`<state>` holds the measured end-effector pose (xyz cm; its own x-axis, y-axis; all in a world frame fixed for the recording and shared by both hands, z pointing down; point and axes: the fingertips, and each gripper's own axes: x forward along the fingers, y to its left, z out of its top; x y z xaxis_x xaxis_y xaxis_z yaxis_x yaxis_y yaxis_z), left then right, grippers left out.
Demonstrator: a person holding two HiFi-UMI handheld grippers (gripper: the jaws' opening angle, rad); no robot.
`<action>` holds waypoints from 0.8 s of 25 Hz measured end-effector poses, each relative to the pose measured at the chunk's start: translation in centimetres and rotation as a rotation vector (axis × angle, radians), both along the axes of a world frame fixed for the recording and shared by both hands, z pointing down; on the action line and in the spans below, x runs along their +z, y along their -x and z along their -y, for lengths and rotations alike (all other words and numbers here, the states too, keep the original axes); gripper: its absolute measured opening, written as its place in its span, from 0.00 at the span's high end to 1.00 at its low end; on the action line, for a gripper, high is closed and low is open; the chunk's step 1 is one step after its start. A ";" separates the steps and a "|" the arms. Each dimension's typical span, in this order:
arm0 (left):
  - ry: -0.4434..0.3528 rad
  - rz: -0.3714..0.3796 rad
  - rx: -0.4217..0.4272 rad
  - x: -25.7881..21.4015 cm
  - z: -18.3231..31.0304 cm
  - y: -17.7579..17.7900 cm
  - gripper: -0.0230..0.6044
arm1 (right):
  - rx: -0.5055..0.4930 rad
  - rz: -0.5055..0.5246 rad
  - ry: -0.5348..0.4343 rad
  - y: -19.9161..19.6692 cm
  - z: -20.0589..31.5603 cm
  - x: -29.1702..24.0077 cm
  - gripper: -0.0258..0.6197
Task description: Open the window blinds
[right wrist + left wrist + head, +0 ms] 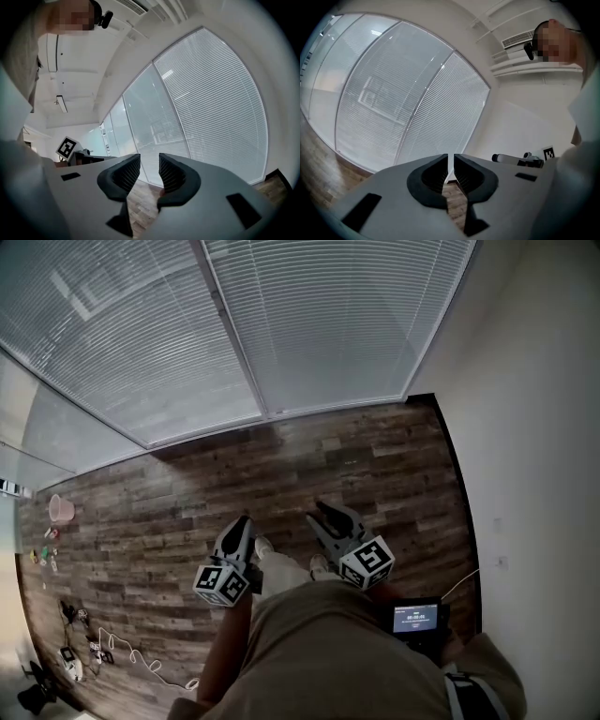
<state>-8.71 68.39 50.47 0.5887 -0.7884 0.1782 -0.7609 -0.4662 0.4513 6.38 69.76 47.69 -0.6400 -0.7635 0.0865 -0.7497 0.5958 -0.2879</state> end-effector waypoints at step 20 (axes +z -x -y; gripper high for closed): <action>-0.002 -0.018 0.034 -0.6 1.8 1.3 0.88 | 0.008 -0.090 0.001 1.8 2.0 -0.7 0.79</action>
